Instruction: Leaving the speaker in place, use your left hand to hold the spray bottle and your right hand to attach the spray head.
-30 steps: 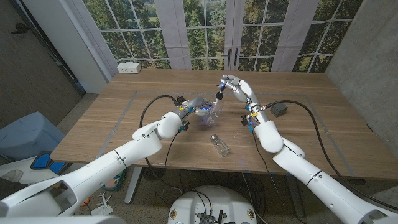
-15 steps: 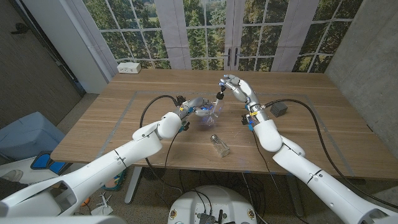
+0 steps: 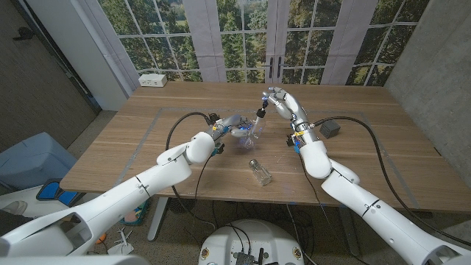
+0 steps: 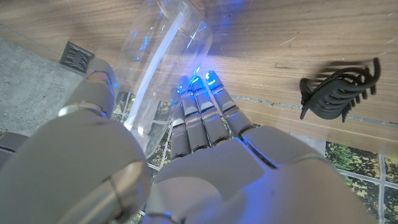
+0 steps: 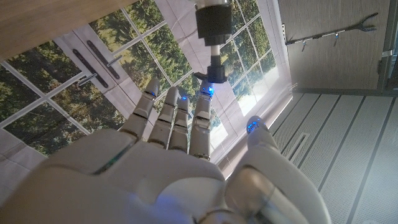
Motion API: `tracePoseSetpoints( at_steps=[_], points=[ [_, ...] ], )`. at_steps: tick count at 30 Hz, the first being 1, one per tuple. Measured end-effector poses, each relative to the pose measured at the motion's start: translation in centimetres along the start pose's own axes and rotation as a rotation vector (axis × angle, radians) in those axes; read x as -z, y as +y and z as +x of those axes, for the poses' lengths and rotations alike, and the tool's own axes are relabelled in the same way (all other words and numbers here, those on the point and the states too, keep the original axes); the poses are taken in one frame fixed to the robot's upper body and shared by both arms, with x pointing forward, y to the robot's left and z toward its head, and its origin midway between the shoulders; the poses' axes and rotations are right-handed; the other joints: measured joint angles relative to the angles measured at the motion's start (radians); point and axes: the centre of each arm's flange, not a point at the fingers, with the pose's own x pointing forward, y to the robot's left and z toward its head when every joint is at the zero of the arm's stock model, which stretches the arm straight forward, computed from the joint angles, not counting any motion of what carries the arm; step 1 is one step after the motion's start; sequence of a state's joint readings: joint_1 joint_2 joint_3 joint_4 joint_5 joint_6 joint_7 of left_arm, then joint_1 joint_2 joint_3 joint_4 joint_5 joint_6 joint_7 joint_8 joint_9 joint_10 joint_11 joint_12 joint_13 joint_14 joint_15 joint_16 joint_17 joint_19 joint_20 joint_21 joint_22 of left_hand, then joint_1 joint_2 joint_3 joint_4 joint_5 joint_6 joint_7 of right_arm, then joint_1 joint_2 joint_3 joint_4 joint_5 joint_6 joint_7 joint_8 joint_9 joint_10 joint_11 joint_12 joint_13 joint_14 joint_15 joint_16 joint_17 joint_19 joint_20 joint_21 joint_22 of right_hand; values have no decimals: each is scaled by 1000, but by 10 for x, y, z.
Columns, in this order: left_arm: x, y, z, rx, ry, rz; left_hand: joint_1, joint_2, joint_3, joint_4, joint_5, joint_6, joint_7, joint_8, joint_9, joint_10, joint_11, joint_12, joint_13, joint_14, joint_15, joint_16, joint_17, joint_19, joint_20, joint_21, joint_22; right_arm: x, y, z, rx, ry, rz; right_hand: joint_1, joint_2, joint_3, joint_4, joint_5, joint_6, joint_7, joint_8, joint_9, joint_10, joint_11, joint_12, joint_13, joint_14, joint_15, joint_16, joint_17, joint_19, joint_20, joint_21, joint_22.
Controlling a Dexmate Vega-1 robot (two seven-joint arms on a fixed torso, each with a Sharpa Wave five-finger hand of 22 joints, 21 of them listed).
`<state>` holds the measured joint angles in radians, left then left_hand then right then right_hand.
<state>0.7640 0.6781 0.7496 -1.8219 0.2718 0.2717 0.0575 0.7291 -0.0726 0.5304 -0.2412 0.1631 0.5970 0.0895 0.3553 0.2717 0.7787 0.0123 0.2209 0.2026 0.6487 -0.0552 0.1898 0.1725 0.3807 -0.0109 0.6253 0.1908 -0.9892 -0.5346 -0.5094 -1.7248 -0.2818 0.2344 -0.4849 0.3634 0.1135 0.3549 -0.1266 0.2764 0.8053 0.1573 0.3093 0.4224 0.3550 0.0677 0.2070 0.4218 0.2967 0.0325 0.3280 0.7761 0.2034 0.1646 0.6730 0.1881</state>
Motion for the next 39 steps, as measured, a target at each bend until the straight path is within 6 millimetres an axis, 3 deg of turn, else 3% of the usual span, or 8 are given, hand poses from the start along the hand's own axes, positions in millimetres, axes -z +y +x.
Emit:
tracePoseSetpoints(
  at_steps=[7, 22, 24, 39],
  points=[
    [2, 2, 2, -1, -3, -4, -1, 1, 0, 0, 4, 0, 0, 0, 0, 0, 0, 0, 0, 0, 0, 0, 0, 0, 0, 0, 0, 2, -1, 2, 18, 15, -22, -9, 9, 0, 0, -1, 46, 16, 3, -1, 4, 4, 5, 0, 9, 2, 5, 4, 7, 0, 0, 0],
    [4, 4, 5, -2, -8, -9, -2, 2, 0, 0, 4, 0, 0, 0, 0, 0, 0, 0, -1, 0, 0, 0, 0, 0, 0, 4, 0, 4, -4, -1, 56, 20, -48, -9, 9, -3, -9, -10, 177, 48, 75, 35, 60, 5, 26, -5, 33, -8, 16, 5, 8, 0, 0, 0],
    [5, 4, 5, -2, -8, -8, -2, 2, 1, -1, 4, 0, 0, 0, 0, 0, 0, 0, -1, 0, 0, 0, 0, 0, 0, 4, 0, 4, -5, -2, 63, 16, -48, -9, 9, 0, -11, -10, 181, 44, 76, 41, 67, 6, 30, -5, 35, -5, 20, 5, 16, 1, 0, 0],
    [5, 5, 6, -1, -9, -8, -5, 5, 1, -1, 3, 0, 0, -6, 0, 0, 0, -2, 0, 0, 0, 0, 0, 0, 0, 7, 0, 3, -7, -7, 101, -12, -28, -9, 9, -1, -18, -10, 291, 50, 170, 113, 155, 14, 56, -2, 79, -19, 39, 7, 25, -4, 0, 0]
  ],
)
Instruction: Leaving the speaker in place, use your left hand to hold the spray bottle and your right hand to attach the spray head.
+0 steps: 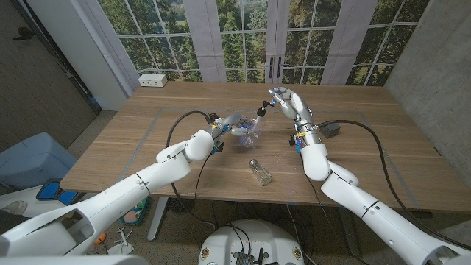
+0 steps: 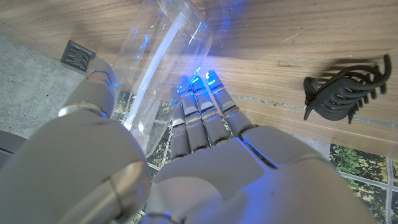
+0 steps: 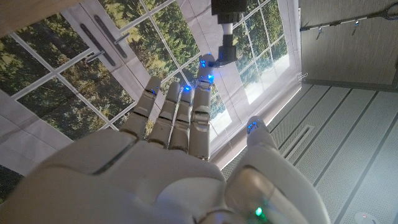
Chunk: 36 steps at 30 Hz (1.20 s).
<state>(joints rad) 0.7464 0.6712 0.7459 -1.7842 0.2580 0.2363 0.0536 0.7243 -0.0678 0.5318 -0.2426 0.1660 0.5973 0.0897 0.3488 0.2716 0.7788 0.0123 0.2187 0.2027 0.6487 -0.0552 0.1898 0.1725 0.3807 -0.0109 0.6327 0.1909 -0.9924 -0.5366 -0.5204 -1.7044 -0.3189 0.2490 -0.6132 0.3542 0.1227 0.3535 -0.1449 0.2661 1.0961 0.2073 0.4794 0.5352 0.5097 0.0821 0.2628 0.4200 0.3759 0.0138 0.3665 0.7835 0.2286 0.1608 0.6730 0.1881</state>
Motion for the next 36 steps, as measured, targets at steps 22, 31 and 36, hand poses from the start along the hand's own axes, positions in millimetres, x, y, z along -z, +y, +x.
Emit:
tracePoseSetpoints(
  at_steps=[22, 31, 36],
  points=[
    [0, -1, 2, 7, 2, 4, 0, 0, -1, 1, 0, 0, 0, 0, 5, 0, 0, -3, 0, 0, 0, 0, 0, -4, -4, 4, 0, -3, 4, 1, -44, -33, 116, 0, 0, 8, -8, 0, 12, -4, 34, 37, 14, -3, 3, 5, -4, -7, 0, -1, -2, -13, -1, 0],
    [0, -1, 3, 12, 5, 5, 0, 0, -1, 1, 1, 0, 0, -1, 6, 0, 0, -3, 0, 0, 0, 0, 0, -4, -4, 4, 0, -7, 9, 5, -96, -49, 143, 0, 0, 9, -9, 0, -93, -8, -12, 40, -59, -11, -31, 5, -49, 2, -23, -6, -24, -12, -12, 0],
    [0, -1, 3, 12, 7, 5, 0, 0, -2, 2, 1, 0, 0, -2, 6, 4, -4, -3, -1, 0, 0, 0, 0, -4, -4, 4, 0, -8, 10, 8, -105, -50, 141, 9, 9, 13, -12, 0, -151, -20, -43, 31, -91, -12, -39, 5, -69, 8, -30, -6, -29, -7, -19, 0]
  ],
)
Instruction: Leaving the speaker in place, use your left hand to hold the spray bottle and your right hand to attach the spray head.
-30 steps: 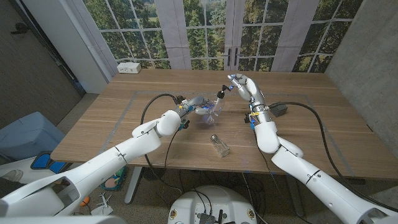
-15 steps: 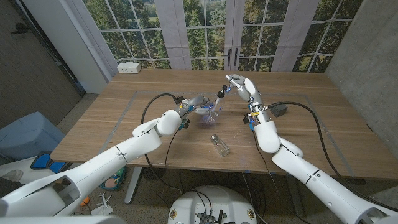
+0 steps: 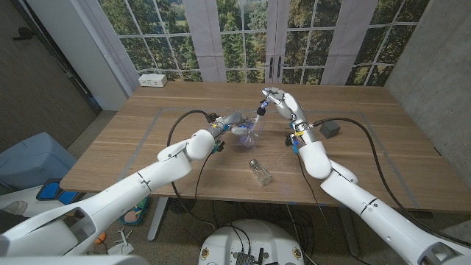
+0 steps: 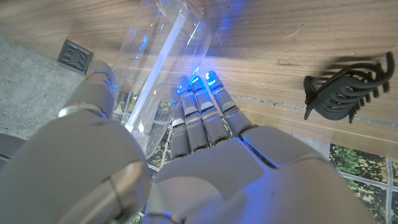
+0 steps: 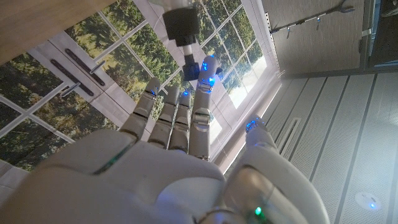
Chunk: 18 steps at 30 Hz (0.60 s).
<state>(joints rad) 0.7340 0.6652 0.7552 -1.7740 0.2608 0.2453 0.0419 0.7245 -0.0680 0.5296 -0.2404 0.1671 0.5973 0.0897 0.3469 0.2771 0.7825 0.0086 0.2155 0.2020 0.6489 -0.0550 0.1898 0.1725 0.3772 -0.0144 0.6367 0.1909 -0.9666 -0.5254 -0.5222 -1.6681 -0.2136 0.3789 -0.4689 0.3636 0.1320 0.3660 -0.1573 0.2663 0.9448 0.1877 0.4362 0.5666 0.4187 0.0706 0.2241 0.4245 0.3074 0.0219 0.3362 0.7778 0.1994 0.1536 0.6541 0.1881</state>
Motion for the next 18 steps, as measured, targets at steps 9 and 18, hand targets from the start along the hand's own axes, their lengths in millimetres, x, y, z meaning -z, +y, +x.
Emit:
tracePoseSetpoints(
  at_steps=[9, 18],
  points=[
    [0, 0, 0, 1, 1, 1, 0, 0, 3, -3, 0, 0, 0, -3, 0, 0, 0, -3, 0, 0, 0, 0, 0, 0, 0, 0, 0, 6, 5, 6, -44, 45, -15, 0, 0, 0, 0, 0, -98, -35, -63, -28, -39, -7, -8, -3, -20, 1, -8, 0, -13, -2, -6, 0],
    [1, 0, 1, 4, 1, 1, 0, 0, 3, -3, -1, 0, 0, -4, 0, 0, 0, 1, 1, 0, 0, 0, 0, 0, 0, 0, 0, 8, 4, 9, -35, 58, -25, 0, 0, 0, 0, 0, -129, -41, -89, -43, -67, -3, -17, -3, -20, 1, -8, 0, -5, 6, -8, 0]
  ],
)
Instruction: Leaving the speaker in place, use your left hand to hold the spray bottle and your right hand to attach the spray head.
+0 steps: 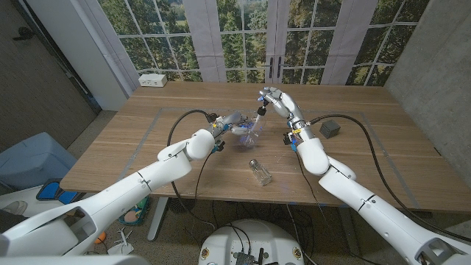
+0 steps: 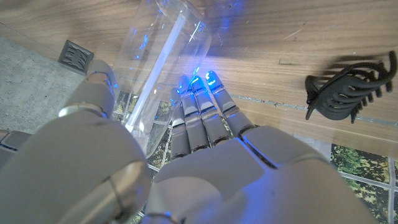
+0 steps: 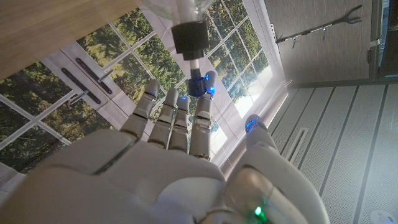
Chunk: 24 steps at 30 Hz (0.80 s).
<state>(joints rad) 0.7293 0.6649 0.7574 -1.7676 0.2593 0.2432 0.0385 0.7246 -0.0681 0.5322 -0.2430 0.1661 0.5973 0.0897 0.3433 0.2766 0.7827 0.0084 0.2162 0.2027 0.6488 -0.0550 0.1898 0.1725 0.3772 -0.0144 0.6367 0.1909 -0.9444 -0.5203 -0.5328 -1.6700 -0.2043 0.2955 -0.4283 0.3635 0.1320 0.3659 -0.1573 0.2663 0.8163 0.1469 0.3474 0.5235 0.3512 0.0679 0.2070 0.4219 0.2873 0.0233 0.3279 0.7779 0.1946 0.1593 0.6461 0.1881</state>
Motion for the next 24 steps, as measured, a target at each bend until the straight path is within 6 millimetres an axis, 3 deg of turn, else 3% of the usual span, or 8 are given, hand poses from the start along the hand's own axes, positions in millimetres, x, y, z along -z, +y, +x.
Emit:
tracePoseSetpoints(
  at_steps=[5, 19, 24],
  points=[
    [0, 0, 0, 1, -2, -2, 0, 0, 0, 0, 0, 0, 0, -3, 0, 0, 0, 0, 0, 0, 0, 0, 0, 0, 0, 8, 0, 1, -1, 1, 21, 6, -11, 0, 0, 0, 0, 0, 18, 18, 0, 1, -7, -4, 0, 0, 4, 4, 0, 0, 36, 0, 9, 0],
    [-1, 0, 0, -5, -4, -6, 3, -3, 0, 0, -1, 0, 0, -3, -1, 1, -1, -1, -1, 0, 0, 0, 0, 0, 0, 8, 0, 9, -4, -1, 61, 52, -37, -6, -6, 1, 7, -4, 41, 41, 9, 10, -3, 0, 5, 0, 9, 9, 0, 0, 43, 7, 12, 0],
    [-2, 0, -1, -7, -5, -8, 4, -4, -1, 1, -2, 0, 0, -4, 0, 1, -1, -1, -1, 0, 0, 0, 0, 0, 0, 8, 0, 12, -7, -4, 84, 69, -46, -6, -6, 1, 7, -8, 66, 50, 24, 17, 4, 7, 11, 0, 15, 15, 8, 3, 43, 7, 12, 0]
  ],
)
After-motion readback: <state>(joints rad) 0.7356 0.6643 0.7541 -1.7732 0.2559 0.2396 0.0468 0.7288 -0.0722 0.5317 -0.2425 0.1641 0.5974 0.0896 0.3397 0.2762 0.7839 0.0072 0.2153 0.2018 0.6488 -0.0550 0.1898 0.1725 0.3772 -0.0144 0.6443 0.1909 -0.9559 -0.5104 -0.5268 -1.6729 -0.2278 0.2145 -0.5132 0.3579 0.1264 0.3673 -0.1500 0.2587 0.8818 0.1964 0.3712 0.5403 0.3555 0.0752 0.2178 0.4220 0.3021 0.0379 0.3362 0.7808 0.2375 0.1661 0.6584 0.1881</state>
